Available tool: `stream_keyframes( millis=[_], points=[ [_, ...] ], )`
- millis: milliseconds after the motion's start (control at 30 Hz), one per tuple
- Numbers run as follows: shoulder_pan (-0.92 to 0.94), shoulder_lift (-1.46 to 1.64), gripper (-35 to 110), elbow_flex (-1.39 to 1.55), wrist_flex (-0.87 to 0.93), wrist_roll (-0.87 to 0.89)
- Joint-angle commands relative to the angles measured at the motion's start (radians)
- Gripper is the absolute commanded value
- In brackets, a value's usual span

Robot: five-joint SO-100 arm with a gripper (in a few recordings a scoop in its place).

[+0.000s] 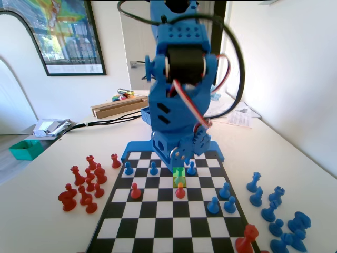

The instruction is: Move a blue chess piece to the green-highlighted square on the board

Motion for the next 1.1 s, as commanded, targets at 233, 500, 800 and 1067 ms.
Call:
stream_keyframes(
  millis=[233,500,800,1067],
  points=[
    [-0.023,0.031,14,0.031,-0.049,0.002],
    [-0.037,0.031,14,0.058,-0.086,0.009],
    [-0.043,0.031,10,0.067,-0.097,0.011],
    [-0.041,0.032,1,0.069,-0.097,0.006]
  ],
)
